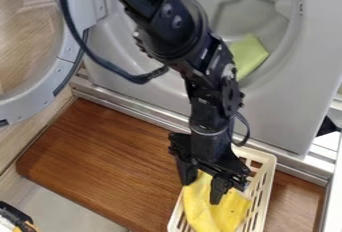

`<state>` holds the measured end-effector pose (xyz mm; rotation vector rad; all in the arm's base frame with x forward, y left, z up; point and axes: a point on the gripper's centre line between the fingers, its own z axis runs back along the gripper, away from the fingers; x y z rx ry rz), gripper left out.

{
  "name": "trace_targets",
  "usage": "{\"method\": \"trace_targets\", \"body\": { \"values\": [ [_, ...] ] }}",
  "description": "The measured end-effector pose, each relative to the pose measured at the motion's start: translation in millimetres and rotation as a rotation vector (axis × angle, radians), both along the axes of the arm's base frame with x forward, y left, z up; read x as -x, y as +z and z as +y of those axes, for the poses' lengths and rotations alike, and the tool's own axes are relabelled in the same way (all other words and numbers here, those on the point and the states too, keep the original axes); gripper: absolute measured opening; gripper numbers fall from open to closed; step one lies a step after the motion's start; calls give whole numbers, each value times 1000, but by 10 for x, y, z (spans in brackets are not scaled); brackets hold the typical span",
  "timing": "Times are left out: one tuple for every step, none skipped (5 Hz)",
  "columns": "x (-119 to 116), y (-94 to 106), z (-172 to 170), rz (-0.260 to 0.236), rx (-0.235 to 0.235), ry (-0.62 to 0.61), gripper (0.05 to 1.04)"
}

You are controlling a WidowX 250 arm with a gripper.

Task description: Move the yellow cloth from the basket to the tub

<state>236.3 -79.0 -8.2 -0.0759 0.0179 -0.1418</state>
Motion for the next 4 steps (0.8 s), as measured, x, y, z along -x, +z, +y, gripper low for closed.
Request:
{"method": "trace_targets", "body": {
  "values": [
    [-25,-48,-51,25,-5,-20,325],
    [-66,-79,-62,49,-12,-38,126],
    [-122,-76,-105,49,-2,-64,55],
    [-138,-39,-132,61,6,-91,51]
  ]
}}
